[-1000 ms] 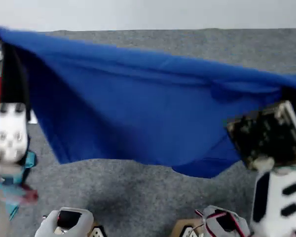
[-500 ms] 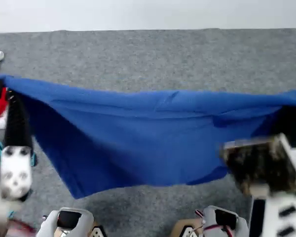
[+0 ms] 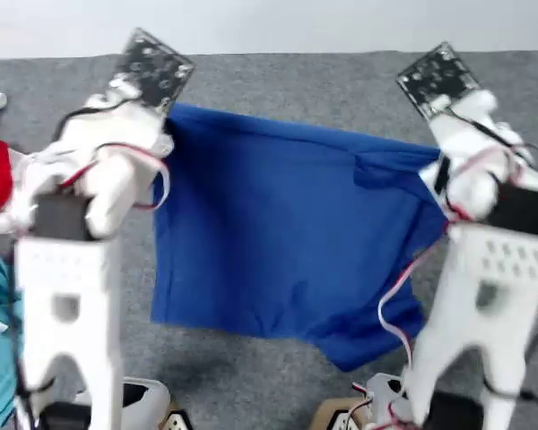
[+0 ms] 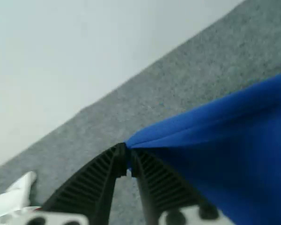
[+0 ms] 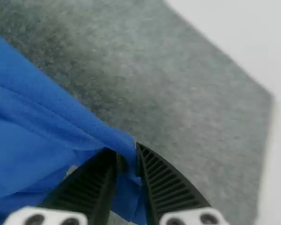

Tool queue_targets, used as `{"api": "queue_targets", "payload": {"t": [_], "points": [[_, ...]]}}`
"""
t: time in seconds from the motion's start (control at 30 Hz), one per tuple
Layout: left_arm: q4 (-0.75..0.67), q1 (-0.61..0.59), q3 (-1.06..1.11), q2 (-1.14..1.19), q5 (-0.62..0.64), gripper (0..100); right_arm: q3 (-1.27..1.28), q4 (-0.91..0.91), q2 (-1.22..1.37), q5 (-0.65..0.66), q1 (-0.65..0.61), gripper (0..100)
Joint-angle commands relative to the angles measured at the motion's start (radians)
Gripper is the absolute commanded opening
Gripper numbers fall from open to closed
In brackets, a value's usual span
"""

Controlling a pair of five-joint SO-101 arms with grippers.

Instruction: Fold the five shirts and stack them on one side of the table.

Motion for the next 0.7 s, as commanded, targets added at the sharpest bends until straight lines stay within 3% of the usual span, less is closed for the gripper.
{"api": "queue_targets", "payload": {"t": [0.0,0.3,0.47,0.67], "points": [[-0.265,-0.006,0.111,0.1,-0.005,0,0.066,-0.22,0.084,-0.012,-0.013,1.0],[-0.585,-0.038,0.061,0.48,-0.006,0,0.084,-0.605,0.351,-0.008,-0.018,1.0],[-0.591,-0.081,-0.154,0.678,-0.006,0,0.043,-0.792,0.44,-0.005,-0.016,1.0],[-0.52,-0.109,-0.41,0.842,-0.008,0,-0.146,-0.814,0.576,-0.005,-0.018,1.0]]}}
